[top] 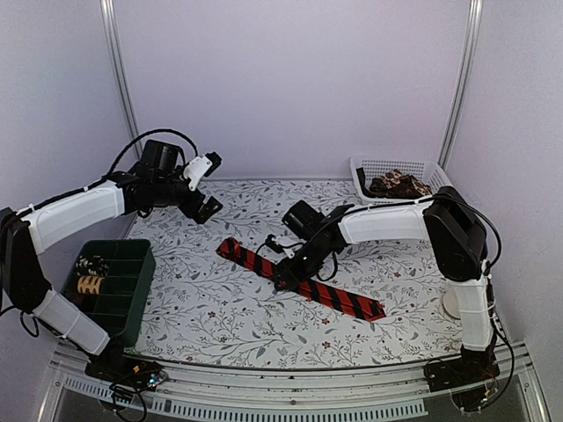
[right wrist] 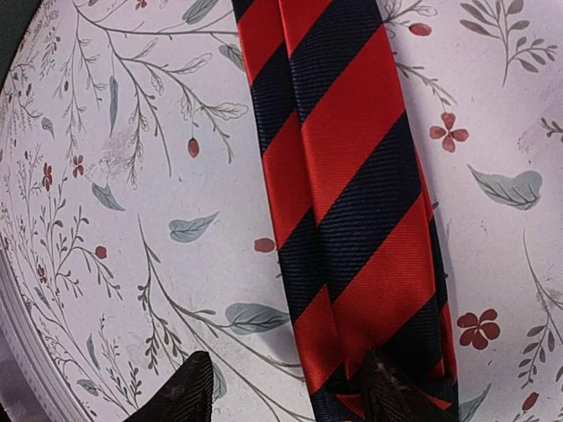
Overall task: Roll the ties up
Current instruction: Roll the tie at the center of the board.
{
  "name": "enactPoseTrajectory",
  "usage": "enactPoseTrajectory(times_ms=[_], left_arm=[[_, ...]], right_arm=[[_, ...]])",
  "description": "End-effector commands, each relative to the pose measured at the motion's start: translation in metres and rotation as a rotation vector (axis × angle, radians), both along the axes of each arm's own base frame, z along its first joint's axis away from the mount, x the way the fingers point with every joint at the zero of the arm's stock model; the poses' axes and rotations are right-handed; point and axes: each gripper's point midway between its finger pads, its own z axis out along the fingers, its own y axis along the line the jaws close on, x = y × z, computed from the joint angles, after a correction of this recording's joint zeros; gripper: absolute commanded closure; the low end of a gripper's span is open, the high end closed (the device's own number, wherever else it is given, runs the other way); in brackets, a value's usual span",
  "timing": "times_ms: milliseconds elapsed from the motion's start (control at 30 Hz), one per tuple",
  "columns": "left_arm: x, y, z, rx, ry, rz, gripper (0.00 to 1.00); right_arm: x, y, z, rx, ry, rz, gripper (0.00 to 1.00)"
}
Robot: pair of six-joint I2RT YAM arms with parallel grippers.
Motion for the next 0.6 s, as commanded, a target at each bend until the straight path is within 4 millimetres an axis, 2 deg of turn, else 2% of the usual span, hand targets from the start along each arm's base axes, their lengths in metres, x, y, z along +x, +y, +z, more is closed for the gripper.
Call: enactPoseTrajectory(times_ms=[0, 233, 567], left_arm=[[-0.004, -0.002, 0.006, -0.007, -0.016, -0.009, 0.00], [-0.016, -0.012, -0.001, 0.000, 0.022, -0.107, 0.00], [-0.062, -0.050, -0.021, 0.036, 0.020, -0.502, 0.00]], right_arm=[[-0.026, -0.054, -0.043, -0.248, 0.059, 0.000, 0.43], [-0.034, -0.088, -0.037, -0.351, 0.027, 0.007, 0.42], [-0.058, -0.122, -0.030, -0.386, 0.059, 0.018, 0.41]])
